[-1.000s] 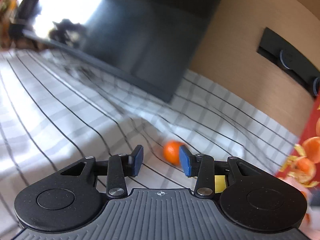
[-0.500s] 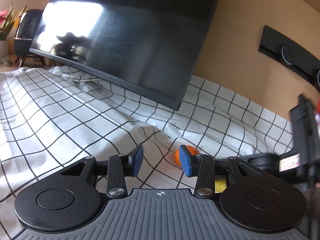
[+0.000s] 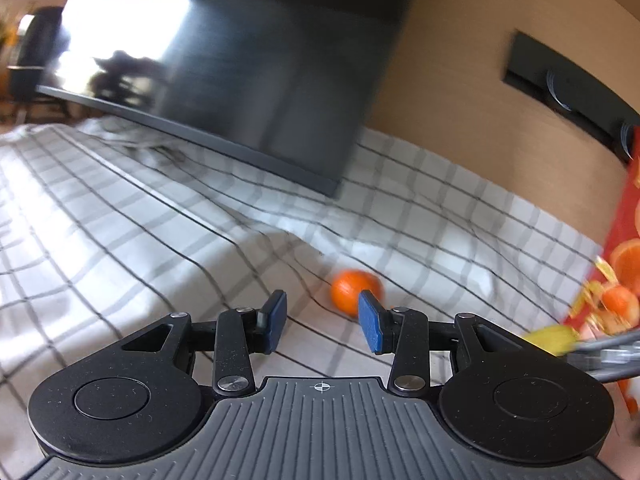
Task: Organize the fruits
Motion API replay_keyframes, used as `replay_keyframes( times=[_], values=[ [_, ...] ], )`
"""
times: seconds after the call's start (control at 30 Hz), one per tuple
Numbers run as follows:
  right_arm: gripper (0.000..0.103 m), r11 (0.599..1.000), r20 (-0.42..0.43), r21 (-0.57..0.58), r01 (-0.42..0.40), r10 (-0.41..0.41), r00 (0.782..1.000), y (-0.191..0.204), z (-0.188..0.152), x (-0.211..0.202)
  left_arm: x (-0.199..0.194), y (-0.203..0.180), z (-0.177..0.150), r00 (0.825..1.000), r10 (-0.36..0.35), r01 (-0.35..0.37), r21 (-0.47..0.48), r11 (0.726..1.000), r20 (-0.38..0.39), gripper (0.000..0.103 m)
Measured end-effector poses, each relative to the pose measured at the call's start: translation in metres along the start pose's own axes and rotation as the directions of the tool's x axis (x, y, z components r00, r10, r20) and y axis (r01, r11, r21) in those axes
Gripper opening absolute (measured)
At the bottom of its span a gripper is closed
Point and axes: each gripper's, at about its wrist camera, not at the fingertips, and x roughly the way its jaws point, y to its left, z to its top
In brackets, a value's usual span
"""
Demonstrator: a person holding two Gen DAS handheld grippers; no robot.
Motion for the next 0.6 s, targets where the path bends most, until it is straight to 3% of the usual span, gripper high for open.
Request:
replay_keyframes(
  times=[0.1,0.2,0.3,0.37,0.43,0.6],
  values=[
    [0.062,0.999,0.022,-0.009,-0.032,0.033,0.999,-0.017,-0.019,-0.041,0.005,-0.011,-0.006,0.986,-0.152,0.154,0.026,0.988,-0.066,0.044],
    [0.062,0.999,0.06,-0.009,-0.039,0.039,0.997,-0.042,-0.052,-0.081,0.006,-0.032,-0.017,0.949,-0.289,0.302,0.098,0.948,-0.123,0.044],
    [0.062,1.0,0.083,-0.014,0.001,0.0,0.997,-0.065,-0.087,-0.113,0.009,-0.066,-0.034,0.904,-0.369,0.41,0.196,0.891,-0.216,0.044],
    [0.062,1.0,0.088,-0.005,0.025,-0.024,0.996,-0.081,-0.107,-0.128,0.01,-0.093,-0.048,0.888,-0.368,0.44,0.276,0.855,-0.274,0.044],
    [0.062,0.999,0.093,0.009,0.035,-0.035,0.995,-0.096,-0.125,-0.14,0.008,-0.116,-0.059,0.886,-0.352,0.444,0.335,0.831,-0.302,0.044],
    [0.062,0.996,0.074,0.065,0.058,-0.062,0.995,-0.128,-0.159,-0.151,0.013,-0.148,-0.068,0.903,-0.274,0.394,0.386,0.834,-0.331,0.044]
  ],
)
